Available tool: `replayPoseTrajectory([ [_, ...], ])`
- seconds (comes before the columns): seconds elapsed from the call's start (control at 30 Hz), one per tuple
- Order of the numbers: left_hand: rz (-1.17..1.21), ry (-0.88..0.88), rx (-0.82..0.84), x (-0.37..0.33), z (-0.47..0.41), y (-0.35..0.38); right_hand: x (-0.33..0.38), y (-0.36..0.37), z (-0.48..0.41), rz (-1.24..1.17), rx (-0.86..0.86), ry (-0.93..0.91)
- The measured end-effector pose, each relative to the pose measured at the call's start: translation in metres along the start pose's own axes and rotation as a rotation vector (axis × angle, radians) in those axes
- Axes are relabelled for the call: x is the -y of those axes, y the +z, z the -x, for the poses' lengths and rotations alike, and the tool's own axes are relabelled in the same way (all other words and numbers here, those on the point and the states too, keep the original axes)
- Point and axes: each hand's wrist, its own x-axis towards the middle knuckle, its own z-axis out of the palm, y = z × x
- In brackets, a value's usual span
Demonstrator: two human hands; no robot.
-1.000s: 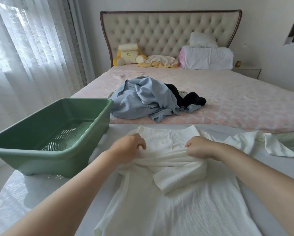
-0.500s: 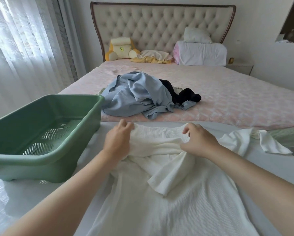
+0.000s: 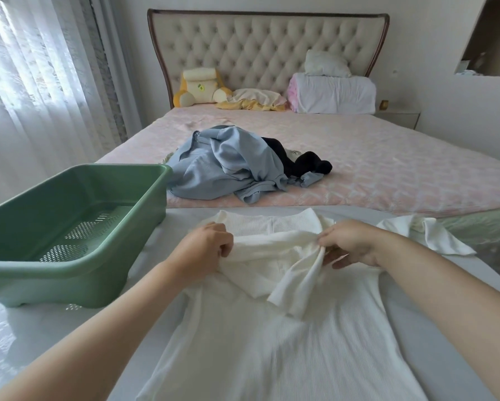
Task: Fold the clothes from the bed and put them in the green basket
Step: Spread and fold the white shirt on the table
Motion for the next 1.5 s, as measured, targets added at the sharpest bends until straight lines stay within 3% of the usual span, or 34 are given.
replayPoseTrajectory([
  [0.1, 0.106, -0.068, 0.005, 0.002, 0.009, -0.015, -0.008, -0.011, -0.001, -0.383, 0.016, -0.010],
  [0.17, 0.124, -0.165, 0.065, 0.004, 0.016, -0.023, -0.013, -0.018, -0.002, -0.444, -0.066, -0.050],
  [0.27, 0.043, -0.363, 0.270, -0.002, 0.024, -0.026, -0.020, -0.019, -0.003, -0.093, -0.156, -0.105],
  [0.33, -0.046, -0.397, 0.346, -0.015, 0.025, -0.024, -0.023, -0.011, -0.002, 0.094, -0.074, -0.126],
  [0.47, -0.170, -0.219, 0.211, -0.043, 0.018, -0.020, -0.017, 0.001, 0.006, 0.210, 0.154, -0.094],
  [0.57, -0.099, -0.135, 0.157, -0.058, 0.011, -0.008, -0.018, 0.002, 0.007, 0.456, 0.155, -0.095],
  [0.67, 0.040, -0.251, 0.262, -0.057, 0.004, 0.002, -0.021, 0.000, 0.008, 0.525, 0.140, -0.046],
  [0.77, 0.021, -0.312, 0.326, -0.053, -0.004, 0.002, -0.020, -0.009, 0.012, 0.505, 0.140, 0.017],
  [0.87, -0.045, -0.425, 0.223, -0.051, -0.014, -0.005, -0.028, -0.012, 0.008, 0.240, 0.108, 0.048],
  [0.97, -0.188, -0.521, -0.055, -0.044, -0.023, -0.016, -0.028, -0.015, 0.003, -0.220, 0.107, 0.041],
  [1.03, -0.156, -0.538, -0.262, -0.035, -0.027, -0.017, -0.025, -0.016, -0.006, -0.291, -0.020, -0.031],
  [1.1, -0.030, -0.537, -0.341, -0.026, -0.026, -0.012, -0.026, -0.018, -0.018, 0.034, -0.232, -0.139],
  [1.2, 0.109, -0.498, -0.057, -0.021, -0.016, 0.003, -0.036, -0.015, -0.024, 0.555, -0.389, -0.133],
  [1.3, -0.011, -0.388, 0.167, -0.023, -0.004, 0.017, -0.041, -0.007, -0.024, 0.712, -0.486, -0.221],
  [1.43, -0.151, -0.254, 0.115, -0.020, 0.003, 0.014, -0.039, 0.006, -0.025, 0.711, -0.419, -0.581],
  [1.5, -0.180, -0.258, 0.064, -0.015, 0.006, 0.011, -0.040, 0.013, -0.027, 0.858, -0.412, -0.688],
])
